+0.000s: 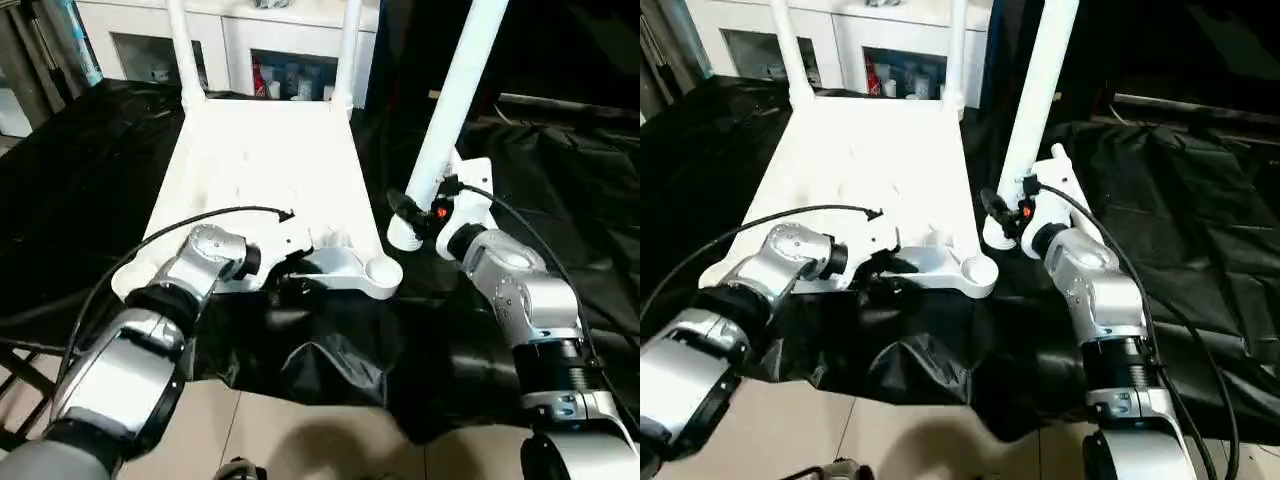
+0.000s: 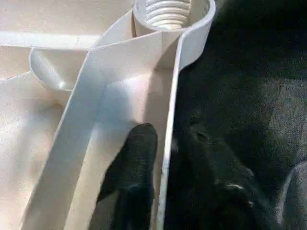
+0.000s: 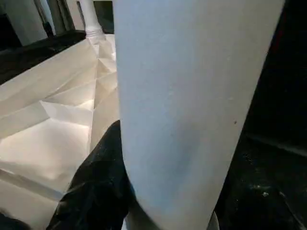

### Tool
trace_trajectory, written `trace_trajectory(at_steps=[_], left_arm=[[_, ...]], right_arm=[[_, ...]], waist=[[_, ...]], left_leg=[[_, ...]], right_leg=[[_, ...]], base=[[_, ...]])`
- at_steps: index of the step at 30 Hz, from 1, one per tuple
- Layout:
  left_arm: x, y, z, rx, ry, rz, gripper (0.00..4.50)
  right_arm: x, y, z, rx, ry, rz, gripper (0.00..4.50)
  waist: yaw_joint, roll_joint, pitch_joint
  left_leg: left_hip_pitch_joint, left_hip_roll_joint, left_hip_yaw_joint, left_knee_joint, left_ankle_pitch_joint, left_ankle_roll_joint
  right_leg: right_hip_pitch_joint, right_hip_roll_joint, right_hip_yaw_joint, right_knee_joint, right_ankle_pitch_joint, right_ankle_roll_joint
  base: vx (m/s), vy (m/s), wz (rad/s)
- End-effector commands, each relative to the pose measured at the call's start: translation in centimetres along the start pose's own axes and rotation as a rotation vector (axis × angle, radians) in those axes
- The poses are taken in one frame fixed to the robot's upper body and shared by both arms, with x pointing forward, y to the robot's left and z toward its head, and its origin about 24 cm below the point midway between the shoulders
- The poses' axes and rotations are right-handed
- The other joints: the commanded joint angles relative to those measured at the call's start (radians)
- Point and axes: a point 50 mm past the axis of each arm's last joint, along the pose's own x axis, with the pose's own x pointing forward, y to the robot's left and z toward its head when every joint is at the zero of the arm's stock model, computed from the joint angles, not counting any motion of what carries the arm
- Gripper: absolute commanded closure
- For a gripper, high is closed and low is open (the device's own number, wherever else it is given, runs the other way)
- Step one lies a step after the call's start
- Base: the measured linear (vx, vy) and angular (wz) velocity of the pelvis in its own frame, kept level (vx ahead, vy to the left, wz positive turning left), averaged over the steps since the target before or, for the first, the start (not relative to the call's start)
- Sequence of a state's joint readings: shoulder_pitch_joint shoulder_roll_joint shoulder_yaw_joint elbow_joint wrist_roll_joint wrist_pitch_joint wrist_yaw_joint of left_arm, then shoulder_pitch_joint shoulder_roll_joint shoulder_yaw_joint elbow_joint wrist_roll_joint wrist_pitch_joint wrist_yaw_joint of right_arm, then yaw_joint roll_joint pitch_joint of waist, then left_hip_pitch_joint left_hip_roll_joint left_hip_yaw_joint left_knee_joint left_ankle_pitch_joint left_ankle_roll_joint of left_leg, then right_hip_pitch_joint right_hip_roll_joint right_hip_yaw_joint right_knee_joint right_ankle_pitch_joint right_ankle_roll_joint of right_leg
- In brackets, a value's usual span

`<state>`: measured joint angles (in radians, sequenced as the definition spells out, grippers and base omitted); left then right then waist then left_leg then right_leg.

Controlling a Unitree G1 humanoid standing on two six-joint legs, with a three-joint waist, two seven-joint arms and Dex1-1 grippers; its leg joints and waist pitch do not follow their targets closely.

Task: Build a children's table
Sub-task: Insert table leg to table base

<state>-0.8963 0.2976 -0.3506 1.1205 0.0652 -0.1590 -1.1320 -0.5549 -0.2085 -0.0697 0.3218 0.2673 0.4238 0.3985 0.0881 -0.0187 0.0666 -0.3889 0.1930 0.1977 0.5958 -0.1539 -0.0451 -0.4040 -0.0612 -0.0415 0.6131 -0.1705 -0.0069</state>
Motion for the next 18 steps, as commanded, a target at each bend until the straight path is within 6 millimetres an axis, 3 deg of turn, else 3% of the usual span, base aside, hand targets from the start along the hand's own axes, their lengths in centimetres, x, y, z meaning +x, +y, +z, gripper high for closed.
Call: trace_trajectory(at_steps=[1, 6, 8, 15, 18], left_arm=[[-0.03, 0.22, 0.45, 0.016, 0.001, -0.007, 3.54], [0.11, 0.24, 0.46, 0.014, -0.002, -0.014, 3.99], [0.17, 0.18, 0.5, 0.008, -0.012, -0.021, 3.97], [0.29, -0.03, 0.45, -0.003, -0.019, -0.054, 4.41], [0.32, -0.21, 0.22, -0.011, -0.009, -0.078, 4.5]], right_arm=[[-0.06, -0.1, 0.29, -0.01, -0.015, -0.003, 2.6], [-0.09, -0.08, 0.18, -0.011, -0.013, -0.002, 2.6], [-0.12, -0.02, 0.12, -0.013, -0.012, 0.0, 2.6], [-0.15, 0.16, -0.01, -0.019, -0.004, 0.016, 2.6], [-0.14, 0.37, -0.23, -0.031, 0.014, 0.042, 2.6]], waist=[[-0.001, 0.011, -0.084], [-0.001, 0.012, -0.084], [0.0, 0.015, -0.085], [0.0, 0.011, -0.086], [-0.002, 0.011, -0.083]], left_leg=[[0.036, 0.034, -0.02, -0.066, -0.244, -0.03], [0.036, 0.034, -0.02, -0.065, -0.242, -0.027], [0.036, 0.034, -0.021, -0.065, -0.238, -0.025], [0.035, 0.035, -0.019, -0.065, -0.224, -0.014], [0.035, 0.035, -0.019, -0.065, -0.241, -0.013]], right_leg=[[0.049, -0.079, 0.039, -0.066, -0.139, -0.24], [0.051, -0.079, 0.04, -0.067, -0.135, -0.242], [0.051, -0.081, 0.039, -0.065, -0.13, -0.247], [0.053, -0.08, 0.039, -0.061, -0.091, -0.261], [0.052, -0.081, 0.039, -0.066, -0.123, -0.257]], base=[[0.0, 0.0, 0.0], [0.0, 0.0, 0.0], [0.0, 0.0, 0.0], [0.0, 0.0, 0.0], [0.0, 0.0, 0.0]])
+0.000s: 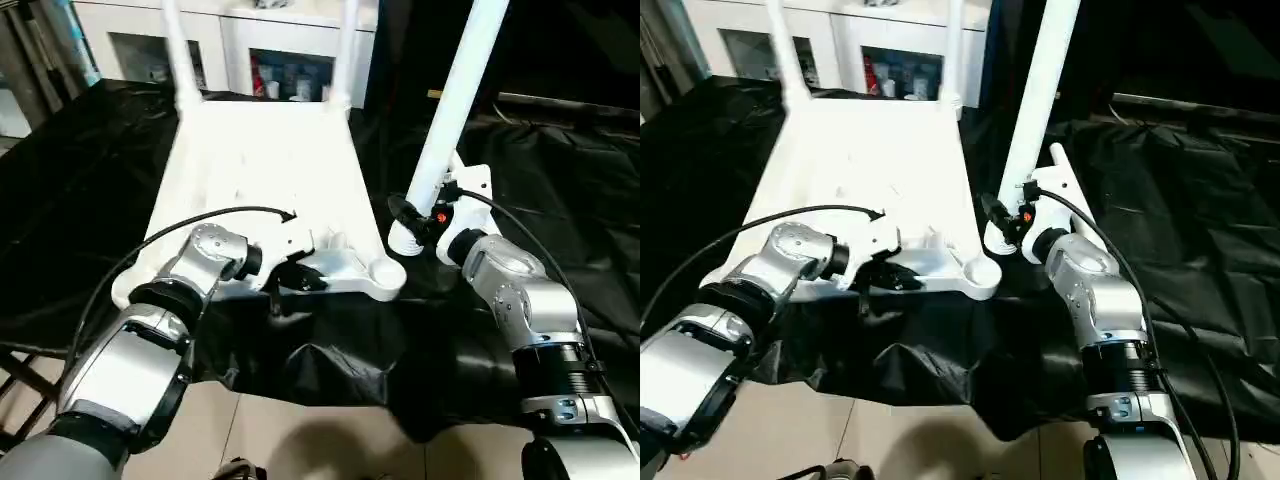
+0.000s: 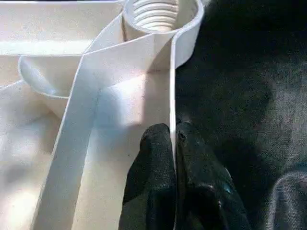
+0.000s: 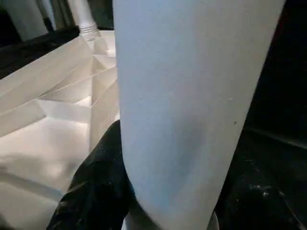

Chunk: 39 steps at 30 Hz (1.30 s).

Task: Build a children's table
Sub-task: Insert table leg to table base

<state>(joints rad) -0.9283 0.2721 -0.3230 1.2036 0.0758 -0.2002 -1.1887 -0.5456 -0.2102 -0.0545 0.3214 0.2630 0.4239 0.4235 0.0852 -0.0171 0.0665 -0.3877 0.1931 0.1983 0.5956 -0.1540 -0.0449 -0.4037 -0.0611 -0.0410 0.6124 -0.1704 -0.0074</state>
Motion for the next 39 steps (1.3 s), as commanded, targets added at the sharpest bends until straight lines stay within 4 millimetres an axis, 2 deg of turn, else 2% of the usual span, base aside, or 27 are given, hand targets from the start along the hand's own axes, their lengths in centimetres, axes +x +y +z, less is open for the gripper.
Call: trace_trajectory(at_steps=[1, 5, 6, 9, 10, 11, 14, 16, 17, 20, 22, 23, 24, 26, 27, 29, 31, 34, 37, 39], left_arm=[[0.0, -0.1, -0.2, -0.001, 0.03, -0.028, 4.5], [-0.2, -0.2, -0.8, -0.024, 0.045, -0.03, 4.5], [-0.3, -0.2, -0.8, -0.03, 0.039, -0.027, 4.5], [-0.9, -0.2, -1.2, -0.074, 0.027, -0.024, 4.5], [-1.0, -0.3, -1.3, -0.078, 0.024, -0.03, 4.5], [-1.1, -0.4, -1.4, -0.086, 0.022, -0.03, 4.5], [-1.3, -0.5, -1.9, -0.105, 0.014, -0.011, 4.5], [-2.0, -1.2, -3.2, -0.116, 0.05, -0.007, 4.5], [-2.2, -1.4, -3.6, -0.12, 0.065, -0.003, 4.5], [-2.9, -1.7, -4.2, -0.124, 0.094, 0.025, 4.5], [-3.7, -1.7, -4.7, -0.123, 0.13, 0.079, 4.5], [-4.3, -2.0, -4.8, -0.128, 0.146, 0.111, 4.5], [-4.5, -2.2, -4.7, -0.132, 0.147, 0.117, 4.5], [-4.7, -2.5, -4.5, -0.139, 0.147, 0.137, 4.5], [-4.7, -2.5, -4.5, -0.142, 0.147, 0.149, 4.5], [-4.7, -2.7, -4.2, -0.131, 0.139, 0.159, 4.5], [-4.0, -3.2, -2.9, -0.092, 0.065, 0.142, 4.5], [-3.3, -3.7, -1.8, -0.057, -0.008, 0.117, 4.5], [-2.4, -4.3, -0.8, -0.04, -0.072, 0.076, 4.5], [-2.1, -4.3, -0.7, -0.041, -0.082, 0.068, 4.5]], right_arm=[[-0.2, 0.3, 0.1, -0.03, 0.007, 0.034, 2.6], [-0.5, 1.2, -0.2, -0.002, 0.029, 0.135, 2.6], [-0.6, 1.4, -0.3, 0.007, 0.033, 0.157, 2.6], [-1.6, 1.9, -0.8, 0.013, 0.057, 0.266, 2.6], [-1.8, 2.0, -0.9, 0.014, 0.062, 0.284, 2.6], [-1.9, 2.0, -1.0, 0.015, 0.062, 0.29, 2.6], [-2.1, 1.8, -1.3, 0.021, 0.068, 0.29, 2.6], [-2.2, 1.7, -1.6, 0.025, 0.078, 0.287, 2.6], [-2.2, 1.7, -1.6, 0.025, 0.079, 0.288, 2.6], [-2.2, 1.8, -1.5, 0.026, 0.077, 0.29, 2.6], [-2.1, 1.8, -1.4, 0.029, 0.07, 0.287, 2.6], [-1.9, 1.9, -1.3, 0.032, 0.063, 0.285, 2.6], [-1.8, 2.0, -1.3, 0.034, 0.058, 0.286, 2.6], [-1.7, 2.1, -1.2, 0.037, 0.053, 0.288, 2.6], [-1.7, 2.1, -1.2, 0.037, 0.052, 0.289, 2.6], [-1.6, 2.2, -1.1, 0.038, 0.048, 0.29, 2.6], [-1.3, 2.4, -0.9, 0.044, 0.037, 0.296, 2.6], [-1.1, 2.5, -0.8, 0.048, 0.035, 0.308, 2.6], [-0.7, 2.9, -1.1, 0.038, 0.055, 0.329, 2.6], [-0.4, 2.9, -1.3, 0.033, 0.068, 0.33, 2.6]], waist=[[0.002, 0.01, -0.083], [0.003, 0.01, -0.082], [0.004, 0.015, -0.082], [0.005, 0.008, -0.082], [0.009, 0.009, -0.081], [0.006, 0.006, -0.081], [0.002, 0.007, -0.078], [0.0, 0.002, -0.077], [-0.005, 0.005, -0.076], [-0.013, 0.007, -0.074], [-0.022, 0.003, -0.074], [-0.028, 0.003, -0.073], [-0.03, 0.004, -0.073], [-0.043, -0.001, -0.07], [-0.045, -0.001, -0.068], [-0.045, -0.001, -0.068], [-0.047, -0.003, -0.067], [-0.044, 0.002, -0.069], [-0.041, 0.002, -0.071], [-0.038, 0.005, -0.071]], left_leg=[[0.035, 0.035, -0.02, -0.065, -0.244, -0.015], [0.035, 0.037, -0.021, -0.067, -0.256, -0.014], [0.036, 0.038, -0.022, -0.067, -0.256, -0.014], [0.035, 0.038, -0.021, -0.067, -0.255, -0.01], [0.033, 0.041, -0.022, -0.068, -0.252, -0.004], [0.032, 0.04, -0.021, -0.068, -0.249, -0.002], [0.033, 0.039, -0.022, -0.068, -0.268, -0.013], [0.032, 0.042, -0.025, -0.071, -0.274, -0.019], [0.028, 0.041, -0.026, -0.074, -0.273, -0.022], [0.035, 0.038, -0.024, -0.073, -0.301, -0.029], [0.03, 0.042, -0.029, -0.075, -0.301, -0.034], [0.028, 0.041, -0.03, -0.078, -0.3, -0.033], [0.029, 0.042, -0.03, -0.078, -0.302, -0.036], [0.027, 0.038, -0.029, -0.077, -0.31, -0.034], [0.025, 0.037, -0.03, -0.077, -0.311, -0.032], [0.029, 0.034, -0.028, -0.075, -0.317, -0.031], [0.032, 0.036, -0.029, -0.076, -0.32, -0.032], [0.038, 0.037, -0.026, -0.074, -0.319, -0.031], [0.035, 0.035, -0.023, -0.074, -0.299, -0.029], [0.037, 0.034, -0.022, -0.073, -0.294, -0.027]], right_leg=[[0.052, -0.082, 0.039, -0.066, -0.137, -0.254], [0.051, -0.082, 0.039, -0.068, -0.146, -0.251], [0.052, -0.081, 0.039, -0.066, -0.144, -0.253], [0.053, -0.081, 0.038, -0.067, -0.137, -0.255], [0.056, -0.084, 0.039, -0.065, -0.133, -0.257], [0.054, -0.083, 0.039, -0.066, -0.141, -0.254], [0.049, -0.084, 0.039, -0.073, -0.202, -0.247], [0.05, -0.087, 0.039, -0.073, -0.227, -0.24], [0.05, -0.085, 0.038, -0.072, -0.238, -0.233], [0.041, -0.081, 0.039, -0.078, -0.281, -0.22], [0.045, -0.085, 0.039, -0.074, -0.296, -0.215], [0.044, -0.082, 0.037, -0.075, -0.311, -0.206], [0.044, -0.083, 0.038, -0.075, -0.313, -0.204], [0.042, -0.081, 0.038, -0.079, -0.35, -0.195], [0.042, -0.081, 0.037, -0.082, -0.367, -0.189], [0.037, -0.078, 0.038, -0.089, -0.401, -0.173], [0.035, -0.078, 0.039, -0.088, -0.403, -0.172], [0.029, -0.076, 0.041, -0.09, -0.391, -0.177], [0.032, -0.071, 0.041, -0.083, -0.317, -0.193], [0.032, -0.072, 0.042, -0.084, -0.315, -0.192]], base=[[0.0, 0.0, 0.0], [0.0, 0.0, 0.0], [0.0, 0.0, 0.0], [0.0, 0.0, 0.0], [0.0, 0.0, 0.0], [0.0, 0.0, 0.0], [0.0, 0.0, 0.0], [0.0, 0.0, 0.0], [0.0, 0.0, 0.0], [0.0, 0.0, 0.0], [0.0, 0.0, 0.0], [0.0, 0.0, 0.0], [0.0, 0.0, 0.0], [0.0, 0.0, 0.0], [0.0, 0.0, 0.0], [0.0, 0.0, 0.0], [0.0, 0.0, 0.0], [0.0, 0.0, 0.0], [0.0, 0.0, 0.0], [0.0, 0.0, 0.0]])
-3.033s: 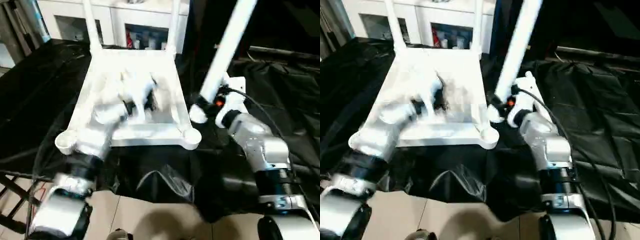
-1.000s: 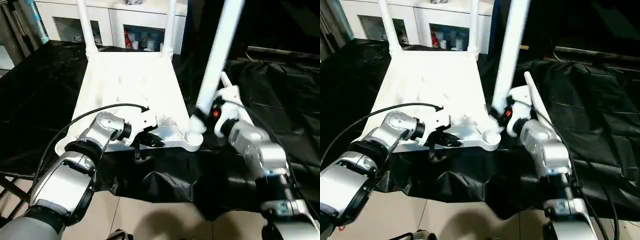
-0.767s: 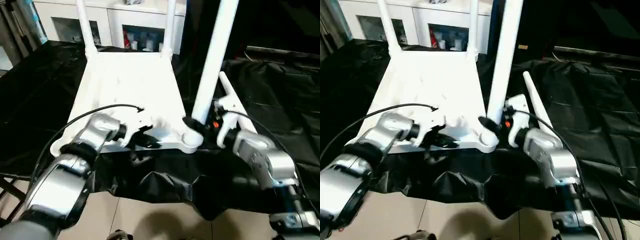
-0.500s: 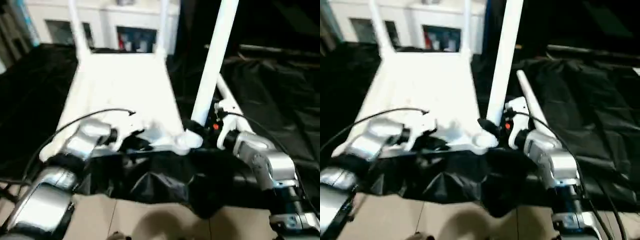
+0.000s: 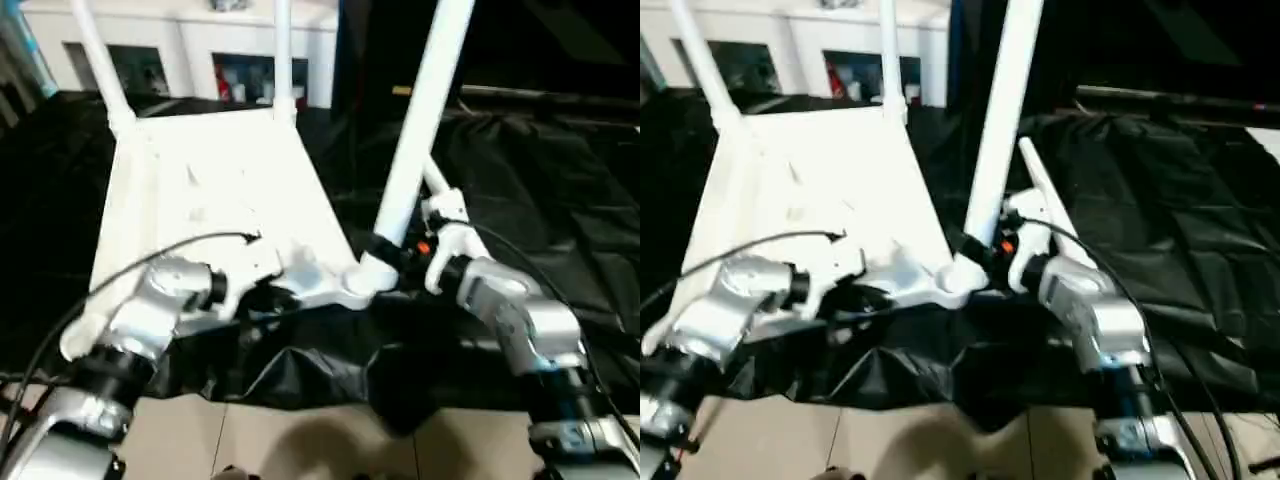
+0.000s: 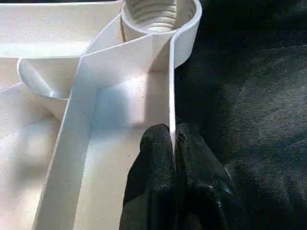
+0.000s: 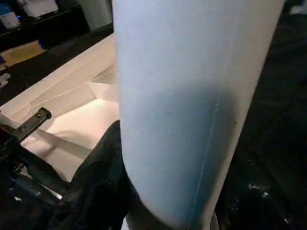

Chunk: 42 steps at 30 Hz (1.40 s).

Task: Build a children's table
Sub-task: Insert table leg to table base

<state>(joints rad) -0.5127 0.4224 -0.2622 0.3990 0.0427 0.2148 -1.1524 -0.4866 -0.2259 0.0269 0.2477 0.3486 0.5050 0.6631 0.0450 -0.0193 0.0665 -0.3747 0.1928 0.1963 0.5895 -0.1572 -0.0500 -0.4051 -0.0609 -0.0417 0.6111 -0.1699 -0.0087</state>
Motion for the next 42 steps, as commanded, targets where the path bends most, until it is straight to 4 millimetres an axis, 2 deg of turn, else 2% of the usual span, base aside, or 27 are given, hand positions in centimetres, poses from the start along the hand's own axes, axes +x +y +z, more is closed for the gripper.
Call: trace_trajectory(at_steps=[1, 4, 7, 8, 10, 17, 18, 20, 21, 25, 29, 33, 36, 42], left_arm=[[0.7, -0.2, 0.9, 0.021, -0.058, -0.024, 4.5], [0.7, 0.0, 1.0, 0.026, -0.05, -0.02, 4.5], [0.6, 0.2, 0.9, 0.035, -0.039, -0.022, 4.5], [0.5, 0.3, 0.9, 0.033, -0.039, -0.019, 4.5], [0.5, 0.5, 0.9, 0.029, -0.042, -0.015, 4.5], [0.6, 1.0, 1.0, 0.01, -0.063, -0.007, 4.5], [0.6, 1.0, 1.0, 0.01, -0.063, -0.008, 4.5], [0.6, 1.1, 1.0, 0.011, -0.063, -0.01, 4.5], [0.7, 1.1, 1.0, 0.012, -0.064, -0.011, 4.5], [0.7, 1.2, 1.1, 0.019, -0.064, -0.01, 4.5], [0.8, 1.3, 1.3, 0.015, -0.09, 0.01, 4.5], [0.9, 1.2, 1.3, 0.002, -0.116, 0.017, 4.5], [1.0, 1.0, 1.1, -0.001, -0.117, 0.016, 4.5], [1.2, 0.9, 1.0, 0.003, -0.117, 0.026, 4.5]], right_arm=[[0.3, -0.1, 0.0, -0.026, 0.016, 0.003, 2.6], [0.5, -0.3, -0.3, -0.035, 0.04, 0.003, 2.6], [0.6, -0.3, -0.4, -0.037, 0.05, 0.007, 2.6], [0.6, -0.4, -0.4, -0.036, 0.053, 0.01, 2.6], [0.7, -0.4, -0.5, -0.033, 0.056, 0.012, 2.6], [0.8, -0.2, -0.3, -0.029, 0.059, 0.042, 2.6], [0.7, -0.1, -0.3, -0.031, 0.06, 0.046, 2.6], [0.6, -0.1, -0.4, -0.03, 0.059, 0.048, 2.6], [0.6, -0.1, -0.4, -0.03, 0.059, 0.048, 2.6], [0.5, -0.4, -0.5, -0.025, 0.056, 0.038, 2.6], [0.6, -0.7, -0.8, 0.031, 0.017, 0.017, 2.6], [0.5, -1.4, -1.7, 0.087, 0.001, -0.012, 2.6], [0.0, -2.0, -3.2, 0.157, 0.005, -0.041, 2.6], [-0.7, -2.3, -5.0, 0.212, -0.007, -0.073, 2.6]], waist=[[0.004, 0.005, -0.072], [0.008, 0.001, -0.072], [0.012, 0.003, -0.072], [0.013, 0.0, -0.072], [0.013, 0.002, -0.072], [0.015, -0.001, -0.069], [0.016, 0.004, -0.07], [0.016, 0.001, -0.07], [0.016, 0.004, -0.07], [0.016, 0.001, -0.07], [0.016, 0.003, -0.07], [0.016, 0.001, -0.07], [0.016, 0.001, -0.072], [0.018, 0.001, -0.07]], left_leg=[[0.022, 0.034, -0.02, -0.067, -0.284, -0.022], [0.023, 0.033, -0.02, -0.067, -0.277, -0.021], [0.024, 0.034, -0.02, -0.067, -0.287, -0.024], [0.023, 0.034, -0.02, -0.068, -0.284, -0.023], [0.023, 0.034, -0.021, -0.068, -0.284, -0.024], [0.024, 0.034, -0.022, -0.069, -0.305, -0.027], [0.026, 0.033, -0.022, -0.069, -0.307, -0.027], [0.025, 0.034, -0.023, -0.069, -0.308, -0.028], [0.026, 0.034, -0.023, -0.069, -0.309, -0.029], [0.025, 0.034, -0.023, -0.069, -0.316, -0.03], [0.025, 0.035, -0.024, -0.069, -0.316, -0.03], [0.025, 0.036, -0.024, -0.069, -0.32, -0.03], [0.024, 0.036, -0.023, -0.069, -0.307, -0.024], [0.026, 0.037, -0.022, -0.07, -0.309, -0.019]], right_leg=[[0.035, -0.072, 0.043, -0.082, -0.31, -0.187], [0.036, -0.072, 0.042, -0.082, -0.31, -0.184], [0.034, -0.073, 0.043, -0.083, -0.333, -0.173], [0.035, -0.073, 0.043, -0.083, -0.33, -0.172], [0.035, -0.073, 0.042, -0.083, -0.333, -0.174], [0.033, -0.075, 0.042, -0.089, -0.39, -0.157], [0.032, -0.075, 0.042, -0.09, -0.392, -0.157], [0.032, -0.076, 0.042, -0.09, -0.393, -0.156], [0.032, -0.076, 0.042, -0.09, -0.393, -0.156], [0.031, -0.077, 0.042, -0.092, -0.403, -0.155], [0.031, -0.079, 0.042, -0.092, -0.405, -0.16], [0.031, -0.078, 0.04, -0.091, -0.397, -0.168], [0.033, -0.077, 0.041, -0.087, -0.366, -0.176], [0.032, -0.078, 0.041, -0.09, -0.376, -0.176]], base=[[0.0, 0.0, 0.0], [0.0, 0.0, 0.0], [0.0, 0.0, 0.0], [0.0, 0.0, 0.0], [0.0, 0.0, 0.0], [0.0, 0.0, 0.0], [0.0, 0.0, 0.0], [0.0, 0.0, 0.0], [0.0, 0.0, 0.0], [0.0, 0.0, 0.0], [0.0, 0.0, 0.0], [0.0, 0.0, 0.0], [0.0, 0.0, 0.0], [0.0, 0.0, 0.0]])
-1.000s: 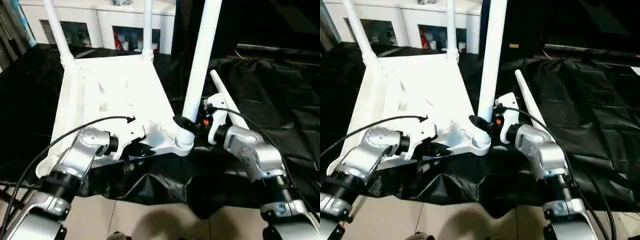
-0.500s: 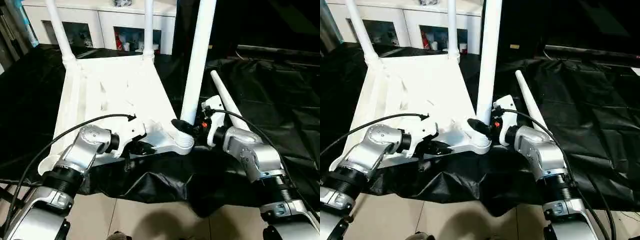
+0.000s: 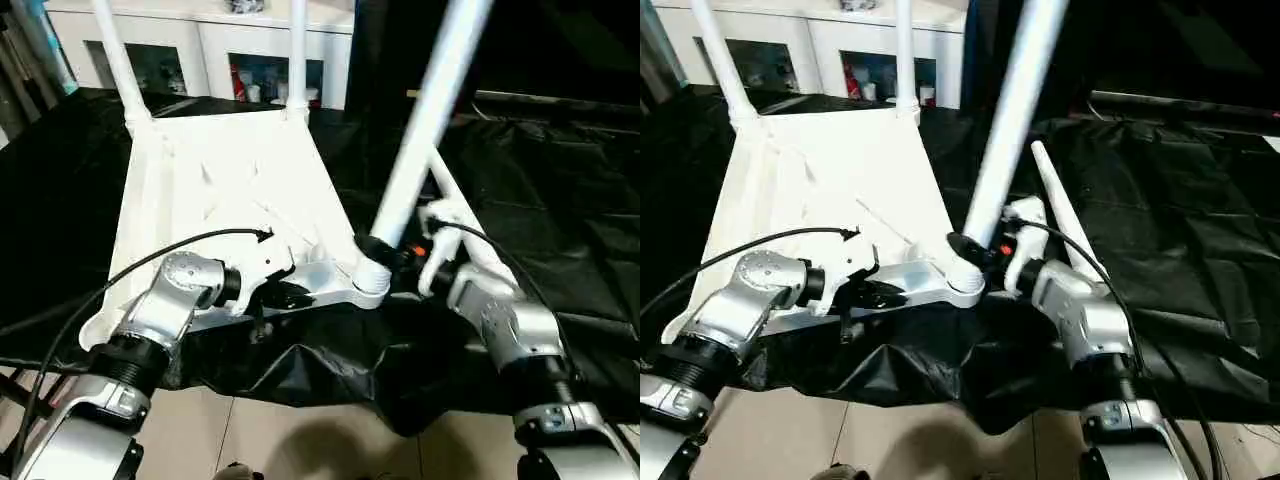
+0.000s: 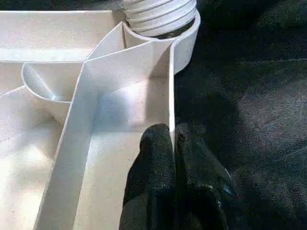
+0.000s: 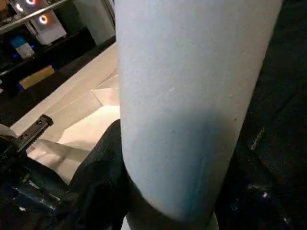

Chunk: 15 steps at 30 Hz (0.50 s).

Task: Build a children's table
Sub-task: Insert table leg to table base

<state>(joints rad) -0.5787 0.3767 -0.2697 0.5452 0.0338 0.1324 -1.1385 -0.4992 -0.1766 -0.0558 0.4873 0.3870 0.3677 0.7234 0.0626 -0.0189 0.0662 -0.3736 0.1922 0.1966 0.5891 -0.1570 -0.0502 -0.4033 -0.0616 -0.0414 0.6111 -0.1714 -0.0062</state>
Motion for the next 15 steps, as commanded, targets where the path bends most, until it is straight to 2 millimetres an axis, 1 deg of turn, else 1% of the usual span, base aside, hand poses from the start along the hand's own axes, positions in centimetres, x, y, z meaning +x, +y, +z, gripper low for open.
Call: trace_trajectory(at_steps=[1, 2, 3, 4, 5, 9, 10, 14, 15], left_arm=[[0.1, 0.1, 0.8, 0.006, -0.085, 0.034, 4.5], [0.1, 0.2, 0.9, 0.008, -0.086, 0.039, 4.5], [0.1, 0.2, 0.9, 0.009, -0.086, 0.04, 4.5], [0.2, 0.3, 0.9, 0.013, -0.087, 0.048, 4.5], [0.2, 0.3, 0.9, 0.014, -0.087, 0.05, 4.5], [0.2, 0.5, 1.0, 0.017, -0.088, 0.062, 4.5], [0.2, 0.5, 1.0, 0.018, -0.088, 0.064, 4.5], [0.2, 0.5, 1.0, 0.021, -0.085, 0.071, 4.5], [0.2, 0.6, 1.0, 0.022, -0.085, 0.074, 4.5]], right_arm=[[-1.0, -1.0, -2.3, 0.057, 0.045, -0.066, 2.6], [-1.3, -1.2, -2.8, 0.079, 0.03, -0.078, 2.6], [-1.3, -1.2, -2.9, 0.08, 0.028, -0.081, 2.6], [-1.6, -1.3, -3.4, 0.085, 0.016, -0.093, 2.6], [-1.6, -1.2, -3.6, 0.081, 0.011, -0.096, 2.6], [-2.1, -1.3, -4.0, 0.07, -0.037, -0.135, 2.6], [-2.3, -1.3, -4.2, 0.054, -0.048, -0.147, 2.6], [-2.6, -1.1, -4.6, 0.006, -0.057, -0.151, 2.6], [-2.8, -1.0, -4.7, -0.013, -0.06, -0.152, 2.6]], waist=[[0.0, 0.002, -0.069], [0.001, 0.002, -0.069], [0.002, 0.001, -0.069], [0.001, 0.002, -0.069], [0.001, 0.003, -0.068], [0.001, 0.002, -0.066], [-0.001, 0.001, -0.065], [-0.001, 0.001, -0.063], [-0.001, 0.0, -0.062]], left_leg=[[0.025, 0.038, -0.022, -0.069, -0.319, -0.02], [0.027, 0.038, -0.022, -0.069, -0.33, -0.021], [0.027, 0.038, -0.023, -0.069, -0.333, -0.02], [0.026, 0.037, -0.024, -0.07, -0.333, -0.021], [0.027, 0.038, -0.024, -0.071, -0.341, -0.022], [0.028, 0.038, -0.026, -0.073, -0.361, -0.023], [0.027, 0.038, -0.027, -0.074, -0.368, -0.024], [0.031, 0.037, -0.029, -0.073, -0.396, -0.023], [0.033, 0.037, -0.029, -0.073, -0.407, -0.023]], right_leg=[[0.029, -0.078, 0.041, -0.091, -0.381, -0.18], [0.028, -0.079, 0.041, -0.094, -0.398, -0.176], [0.027, -0.08, 0.041, -0.095, -0.406, -0.174], [0.029, -0.08, 0.04, -0.094, -0.41, -0.173], [0.026, -0.079, 0.039, -0.096, -0.421, -0.169], [0.024, -0.081, 0.039, -0.1, -0.452, -0.159], [0.024, -0.081, 0.039, -0.101, -0.466, -0.154], [0.018, -0.083, 0.037, -0.111, -0.533, -0.134], [0.015, -0.083, 0.036, -0.114, -0.556, -0.124]], base=[[0.0, 0.0, 0.0], [0.0, 0.0, 0.0], [0.0, 0.0, 0.0], [0.0, 0.0, 0.0], [0.0, 0.0, 0.0], [0.0, 0.0, 0.0], [0.0, 0.0, 0.0], [0.0, 0.0, 0.0], [0.0, 0.0, 0.0]])
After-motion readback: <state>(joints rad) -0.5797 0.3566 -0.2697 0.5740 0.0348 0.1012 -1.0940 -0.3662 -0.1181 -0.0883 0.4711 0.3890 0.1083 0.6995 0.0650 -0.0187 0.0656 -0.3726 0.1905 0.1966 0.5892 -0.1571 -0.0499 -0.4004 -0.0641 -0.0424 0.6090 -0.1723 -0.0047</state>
